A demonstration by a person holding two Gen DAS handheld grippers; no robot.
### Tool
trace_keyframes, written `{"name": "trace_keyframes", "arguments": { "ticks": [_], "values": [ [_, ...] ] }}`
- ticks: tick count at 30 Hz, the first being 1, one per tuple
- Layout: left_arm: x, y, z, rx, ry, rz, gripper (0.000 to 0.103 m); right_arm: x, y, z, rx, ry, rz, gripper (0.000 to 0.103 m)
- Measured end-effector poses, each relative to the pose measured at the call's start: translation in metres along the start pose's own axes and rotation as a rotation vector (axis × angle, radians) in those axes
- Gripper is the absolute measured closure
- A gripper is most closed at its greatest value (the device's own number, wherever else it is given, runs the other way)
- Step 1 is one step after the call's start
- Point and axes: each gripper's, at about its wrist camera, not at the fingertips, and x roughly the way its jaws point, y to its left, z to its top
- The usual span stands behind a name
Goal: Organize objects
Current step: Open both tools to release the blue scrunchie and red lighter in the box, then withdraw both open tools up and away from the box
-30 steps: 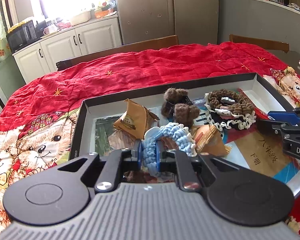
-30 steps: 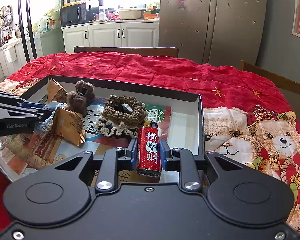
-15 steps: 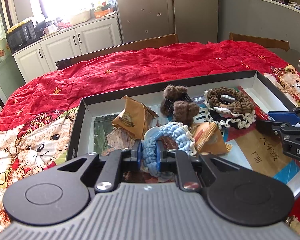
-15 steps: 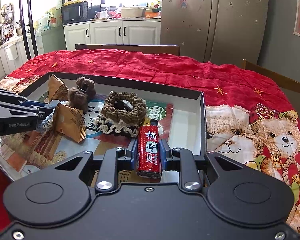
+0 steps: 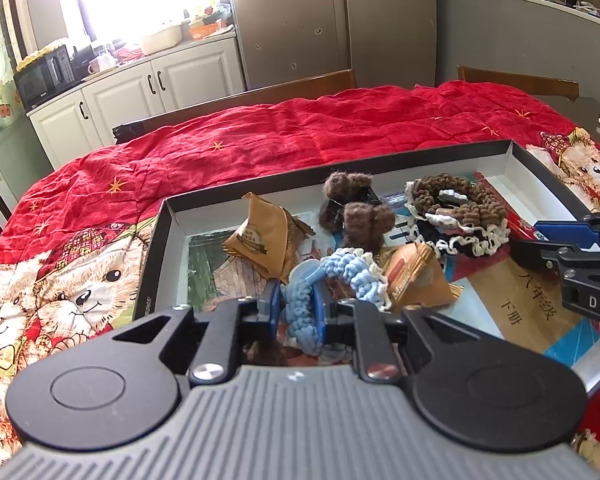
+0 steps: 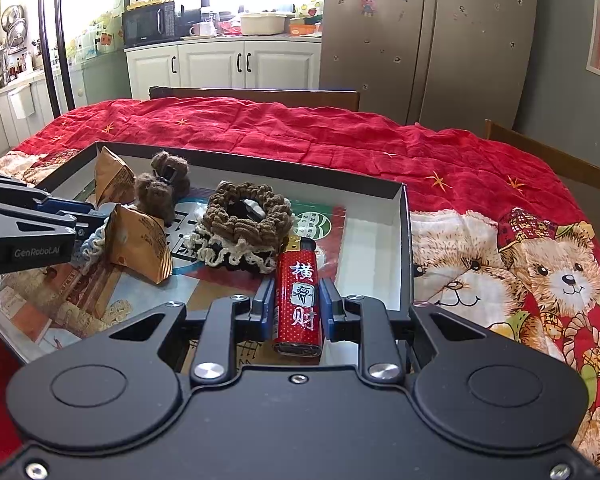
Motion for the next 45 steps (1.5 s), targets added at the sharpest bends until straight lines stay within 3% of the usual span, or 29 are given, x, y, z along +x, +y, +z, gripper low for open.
{"name": "trace_keyframes", "arguments": {
  "ticks": [3, 7, 12, 18, 45],
  "values": [
    [-0.002, 0.0, 0.0, -0.001, -0.007, 0.004, 0.062, -0.001, 0.0, 0.0, -0.001, -0.002, -0.002, 0.08],
    [-0.007, -0.002, 0.0, 0.005, -0.021, 0.009, 0.06, -0.001, -0.001, 0.0, 0.0, -0.007, -0.005, 0.079],
    [-0.016, -0.002, 0.001, 0.004, -0.048, 0.01, 0.046, -0.007, -0.003, 0.002, 0.006, -0.027, -0.01, 0.074],
    [-0.031, 0.0, 0.003, -0.002, -0.084, 0.015, 0.036, -0.022, -0.001, 0.006, 0.005, -0.066, -0.008, 0.071],
    [-0.118, 0.013, -0.012, 0.012, -0.181, 0.003, 0.032, -0.129, 0.028, -0.006, -0.092, -0.145, 0.079, 0.071]
  ]
}}
